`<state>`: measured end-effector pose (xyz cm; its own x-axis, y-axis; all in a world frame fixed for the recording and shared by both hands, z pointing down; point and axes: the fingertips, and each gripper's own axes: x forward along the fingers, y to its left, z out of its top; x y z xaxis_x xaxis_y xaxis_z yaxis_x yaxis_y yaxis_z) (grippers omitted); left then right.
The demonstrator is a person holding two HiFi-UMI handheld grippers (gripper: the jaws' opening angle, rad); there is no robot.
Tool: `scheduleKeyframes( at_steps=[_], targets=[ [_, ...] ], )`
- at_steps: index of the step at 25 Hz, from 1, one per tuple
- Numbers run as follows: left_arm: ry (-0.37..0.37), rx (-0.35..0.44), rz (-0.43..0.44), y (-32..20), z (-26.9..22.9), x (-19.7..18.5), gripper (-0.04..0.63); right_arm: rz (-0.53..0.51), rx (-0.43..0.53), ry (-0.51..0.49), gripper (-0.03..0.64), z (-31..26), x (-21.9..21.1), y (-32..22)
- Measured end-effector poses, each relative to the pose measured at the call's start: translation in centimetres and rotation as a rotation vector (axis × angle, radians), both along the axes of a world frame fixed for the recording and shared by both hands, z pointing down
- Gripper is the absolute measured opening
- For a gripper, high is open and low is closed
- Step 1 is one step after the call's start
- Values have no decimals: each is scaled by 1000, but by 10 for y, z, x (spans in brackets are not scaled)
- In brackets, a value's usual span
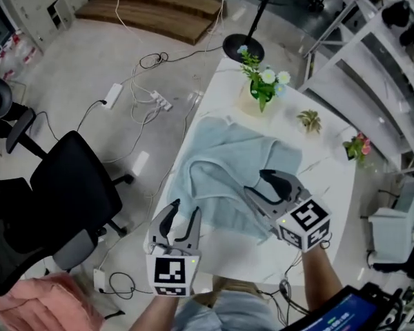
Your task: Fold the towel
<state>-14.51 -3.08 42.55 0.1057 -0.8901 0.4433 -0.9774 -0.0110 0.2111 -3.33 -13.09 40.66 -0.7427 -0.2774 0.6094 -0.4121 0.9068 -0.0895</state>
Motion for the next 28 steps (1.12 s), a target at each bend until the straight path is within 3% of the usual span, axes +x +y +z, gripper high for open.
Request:
scheduleKeyframes(
  at_steps=[6, 10, 13, 15, 17, 21, 25, 28],
  targets=[
    [-21, -146, -123, -33, 52, -2, 173, -275, 166, 151, 221, 39, 32, -7],
    [-5, -275, -177, -37, 79, -2, 171, -438, 204, 140, 230, 59, 26, 2],
    [-63, -302, -213, -37, 87, -7, 122, -519, 222, 167, 235, 79, 17, 9],
    [-106, -299, -223, -37, 87, -10, 82, -526, 259, 218, 229, 90, 16, 5],
    [-125, -298, -222, -36, 86, -9, 44, -518, 302, 256, 174, 97, 18, 0],
    [-98, -273, -219, -32, 77, -8, 34, -503, 336, 239, 59, 90, 20, -6],
    [-45, -232, -208, -28, 62, -7, 32, -478, 260, 135, 68, 61, 23, -14],
    [-20, -208, -198, -22, 53, -6, 31, -482, 191, 120, 57, 44, 30, -19]
  ],
)
